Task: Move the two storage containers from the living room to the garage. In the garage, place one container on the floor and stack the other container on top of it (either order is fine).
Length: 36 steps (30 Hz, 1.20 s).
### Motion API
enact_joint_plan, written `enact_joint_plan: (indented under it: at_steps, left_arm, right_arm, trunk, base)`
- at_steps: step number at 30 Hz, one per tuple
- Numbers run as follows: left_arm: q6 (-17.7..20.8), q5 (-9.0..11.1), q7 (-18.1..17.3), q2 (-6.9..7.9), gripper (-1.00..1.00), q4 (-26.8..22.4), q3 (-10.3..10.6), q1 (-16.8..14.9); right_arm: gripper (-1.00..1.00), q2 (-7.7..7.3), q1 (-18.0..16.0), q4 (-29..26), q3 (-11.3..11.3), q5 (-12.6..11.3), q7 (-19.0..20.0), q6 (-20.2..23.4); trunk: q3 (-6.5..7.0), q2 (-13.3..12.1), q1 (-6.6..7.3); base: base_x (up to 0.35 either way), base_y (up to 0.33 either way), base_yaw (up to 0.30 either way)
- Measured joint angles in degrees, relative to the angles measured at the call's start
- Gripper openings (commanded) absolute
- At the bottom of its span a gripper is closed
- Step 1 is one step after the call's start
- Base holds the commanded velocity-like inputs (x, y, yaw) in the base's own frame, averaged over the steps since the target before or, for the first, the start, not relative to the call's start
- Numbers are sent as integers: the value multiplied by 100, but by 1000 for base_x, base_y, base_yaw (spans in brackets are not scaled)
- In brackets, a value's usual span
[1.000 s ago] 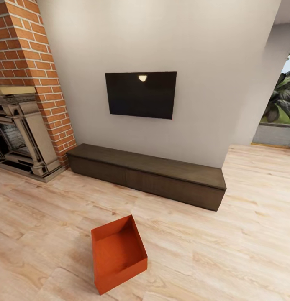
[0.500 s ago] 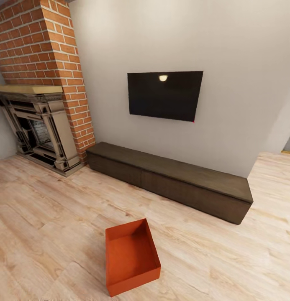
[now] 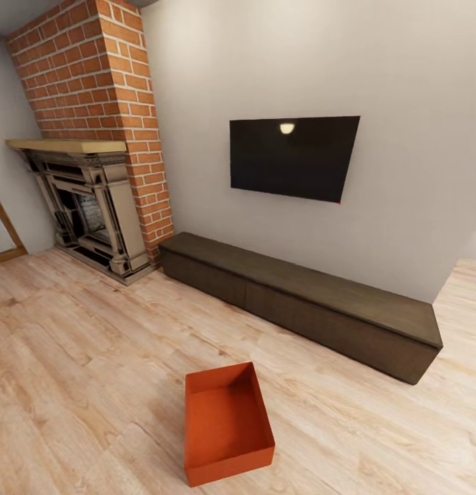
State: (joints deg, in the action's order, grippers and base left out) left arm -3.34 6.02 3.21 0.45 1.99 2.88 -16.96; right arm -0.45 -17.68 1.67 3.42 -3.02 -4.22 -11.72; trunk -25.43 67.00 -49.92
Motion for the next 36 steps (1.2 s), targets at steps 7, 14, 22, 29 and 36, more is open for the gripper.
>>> enact_joint_plan:
  at_steps: [7, 14, 22, 29, 36]
  left_arm:
    - [0, -2, 0, 0, 100, 0, 3, 0]
    - [0, -1, 1, 3, 100, 0, -1, 0]
    - [0, 4, 3, 8, 100, 0, -12, 0]
    - [0, 4, 2, 6, 100, 0, -10, 0]
    - [0, 7, 2, 1, 100, 0, -13, 0]
  right_arm:
    - [100, 0, 0, 0, 0, 0, 0, 0]
    - [100, 0, 0, 0, 0, 4, 1, 0]
    - [100, 0, 0, 0, 0, 7, 3, 2]
    - [100, 0, 0, 0, 0, 7, 3, 1]
    - [100, 0, 0, 0, 0, 11, 2, 4]
  trunk:
    - [0, 0, 1]
    - [0, 0, 1]
    - [0, 0, 1]
    - [0, 0, 1]
    - [0, 0, -2]
  base:
    - [278, -181, 1]
    - [318, -84, 0]
    - [337, 84, 0]
    - [324, 109, 0]
    - [62, 9, 0]
